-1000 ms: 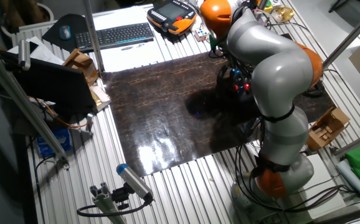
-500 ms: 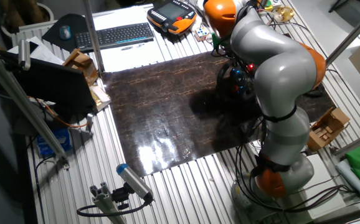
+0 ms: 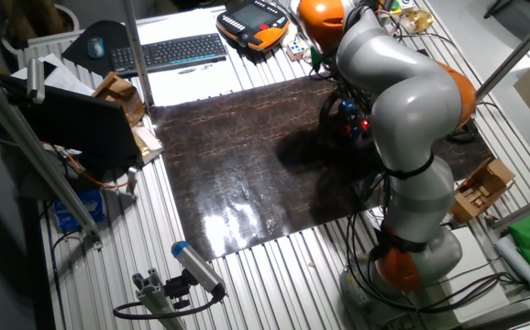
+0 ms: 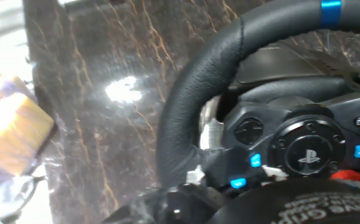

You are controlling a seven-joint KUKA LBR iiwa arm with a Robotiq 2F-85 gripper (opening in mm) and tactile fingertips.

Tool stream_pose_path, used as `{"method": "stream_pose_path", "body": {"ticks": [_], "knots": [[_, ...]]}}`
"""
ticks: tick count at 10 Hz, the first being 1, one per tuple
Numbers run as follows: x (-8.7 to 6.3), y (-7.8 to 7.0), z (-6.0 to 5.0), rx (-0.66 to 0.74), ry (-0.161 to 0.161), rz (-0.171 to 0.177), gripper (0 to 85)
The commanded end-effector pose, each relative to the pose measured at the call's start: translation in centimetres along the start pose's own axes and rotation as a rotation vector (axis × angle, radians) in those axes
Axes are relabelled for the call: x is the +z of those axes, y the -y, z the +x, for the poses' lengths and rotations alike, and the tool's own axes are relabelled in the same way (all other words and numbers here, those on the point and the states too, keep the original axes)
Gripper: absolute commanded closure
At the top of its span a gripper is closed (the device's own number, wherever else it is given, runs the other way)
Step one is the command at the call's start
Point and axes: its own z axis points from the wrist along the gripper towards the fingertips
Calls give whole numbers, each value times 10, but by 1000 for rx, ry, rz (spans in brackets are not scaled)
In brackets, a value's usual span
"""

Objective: Rotate the steering wheel 90 degrees clockwise

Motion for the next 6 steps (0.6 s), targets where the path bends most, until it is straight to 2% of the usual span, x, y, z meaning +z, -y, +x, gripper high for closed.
{"method": "stream_pose_path", "body": {"ticks": [1,2,3,5,6], "knots": [[1,-4,-4,12,-3,-1,120],[3,-7,-7,29,-4,1,130],[4,-10,-10,37,-6,-11,130],[8,-18,-11,48,20,-34,130],[10,-21,-13,60,20,-43,137]]}}
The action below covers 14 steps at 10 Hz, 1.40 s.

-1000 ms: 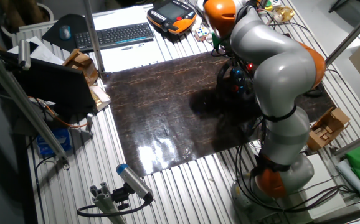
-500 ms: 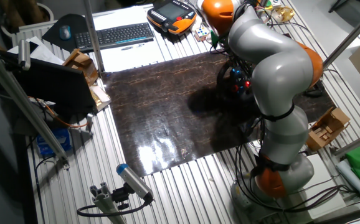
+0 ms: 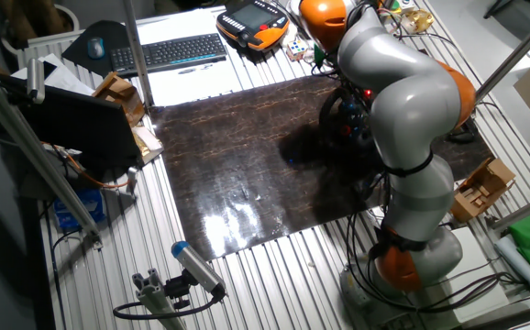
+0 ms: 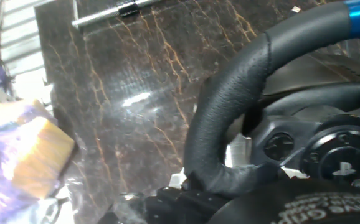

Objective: Rotate the steering wheel 90 degrees clockwise

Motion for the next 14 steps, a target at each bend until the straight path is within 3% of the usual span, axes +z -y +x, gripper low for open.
{"method": "stream_pose_path", "body": {"ticks": [1,4,8,11,14], "knots": [[2,-2,-1,12,3,-7,150],[11,-7,-5,45,22,-14,200],[23,-13,-12,92,49,2,260],[26,-12,-16,124,57,19,293],[28,-13,-18,136,70,14,360]]}}
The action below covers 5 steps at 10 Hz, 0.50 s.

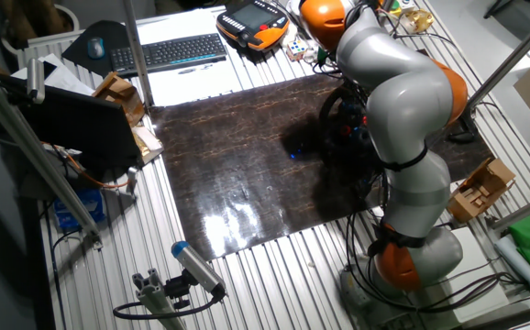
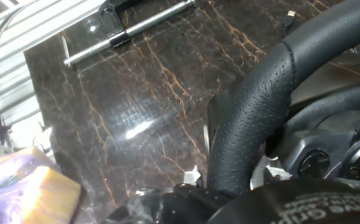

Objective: Rotate the steering wheel 90 degrees clockwise

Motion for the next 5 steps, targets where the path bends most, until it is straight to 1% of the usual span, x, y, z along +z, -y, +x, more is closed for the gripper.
{"method": "stream_pose_path", "body": {"ticks": [1,2,3,5], "knots": [[0,0,0,1,3,0,393],[0,0,0,1,5,-1,437],[1,0,-1,-1,3,0,457],[2,-1,-2,-7,6,4,460]]}}
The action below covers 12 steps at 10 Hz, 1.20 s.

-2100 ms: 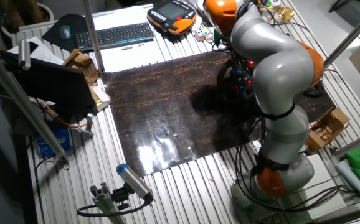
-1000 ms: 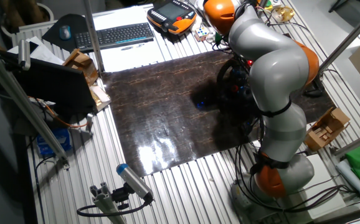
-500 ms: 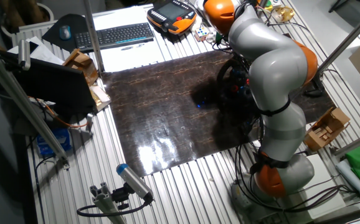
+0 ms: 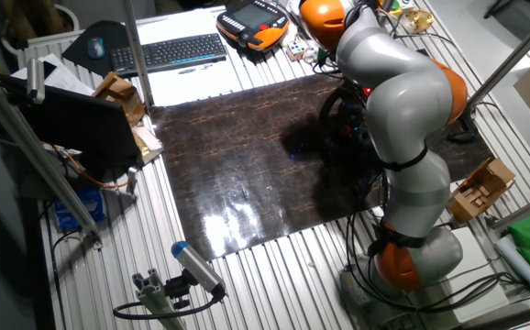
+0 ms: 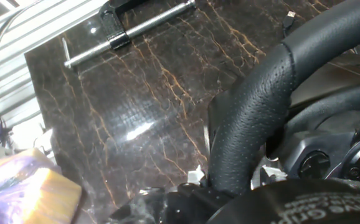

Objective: Rotate the steering wheel 90 degrees clockwise

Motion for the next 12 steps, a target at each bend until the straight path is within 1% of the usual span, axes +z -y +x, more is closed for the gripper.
{"method": "stream_pose_path", "body": {"ticks": [1,2,3,4,5,6,9,12], "knots": [[1,0,-1,0,4,0,457],[2,0,-1,3,4,-2,463],[3,0,-1,4,6,-4,540],[3,0,-1,5,9,-6,717],[2,0,-2,5,12,-7,790],[2,0,-2,5,13,-8,843],[1,1,-5,4,18,-8,843],[-3,4,-10,4,19,-10,843]]}}
